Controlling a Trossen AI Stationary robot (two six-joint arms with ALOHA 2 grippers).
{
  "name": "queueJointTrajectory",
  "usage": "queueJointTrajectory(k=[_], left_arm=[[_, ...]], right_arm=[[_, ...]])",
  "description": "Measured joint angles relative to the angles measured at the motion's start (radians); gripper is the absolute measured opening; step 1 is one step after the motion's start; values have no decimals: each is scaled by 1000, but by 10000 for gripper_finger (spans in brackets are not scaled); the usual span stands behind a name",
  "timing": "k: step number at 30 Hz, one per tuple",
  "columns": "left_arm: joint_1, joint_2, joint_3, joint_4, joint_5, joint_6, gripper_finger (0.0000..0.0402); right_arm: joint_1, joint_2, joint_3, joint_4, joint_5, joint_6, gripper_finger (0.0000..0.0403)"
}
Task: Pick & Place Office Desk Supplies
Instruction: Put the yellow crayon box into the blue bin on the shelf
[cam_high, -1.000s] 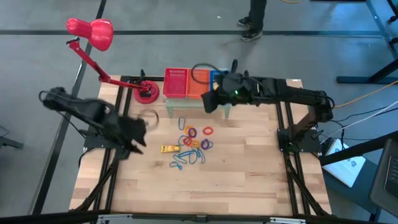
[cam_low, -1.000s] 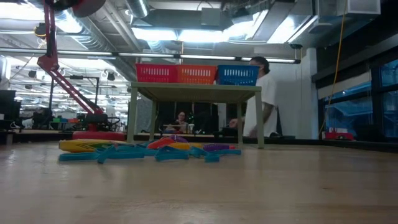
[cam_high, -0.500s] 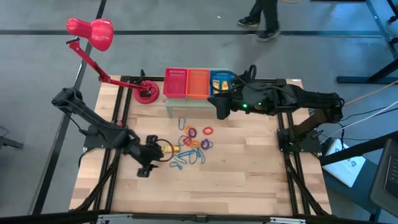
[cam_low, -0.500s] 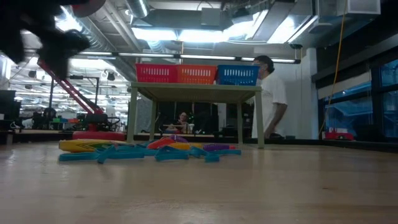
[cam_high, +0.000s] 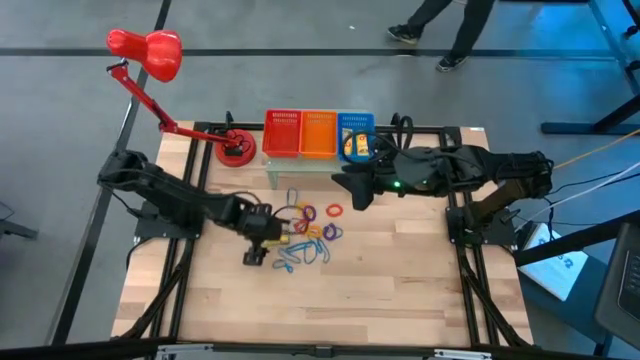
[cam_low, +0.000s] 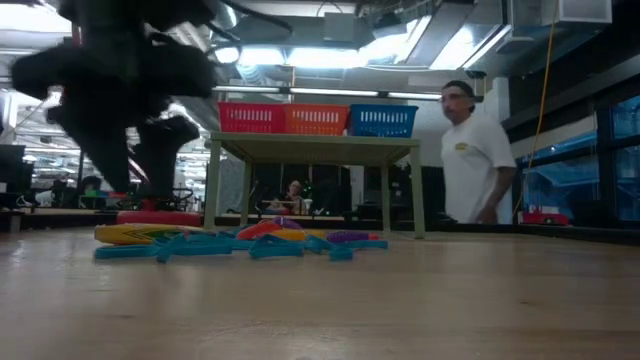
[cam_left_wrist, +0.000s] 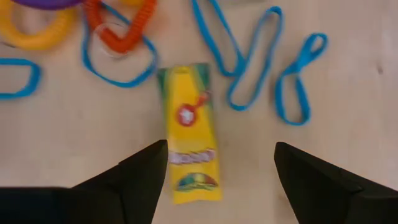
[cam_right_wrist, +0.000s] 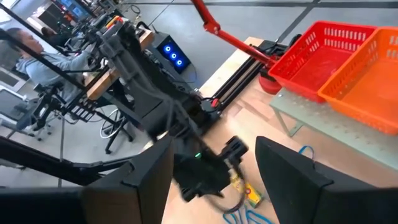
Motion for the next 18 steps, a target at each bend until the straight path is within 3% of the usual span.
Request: queueJointTrajectory(k=[6,12,18], left_arm=[[63,-1,-33,63,52,45,297],[64,-1,-116,114,-18,11,297],[64,-1,-157,191,13,-5,297]], right_arm=[[20,0,0,1,16,19,229],[33,0,0,3,56,40,229],[33,0,0,3,54,46,229]])
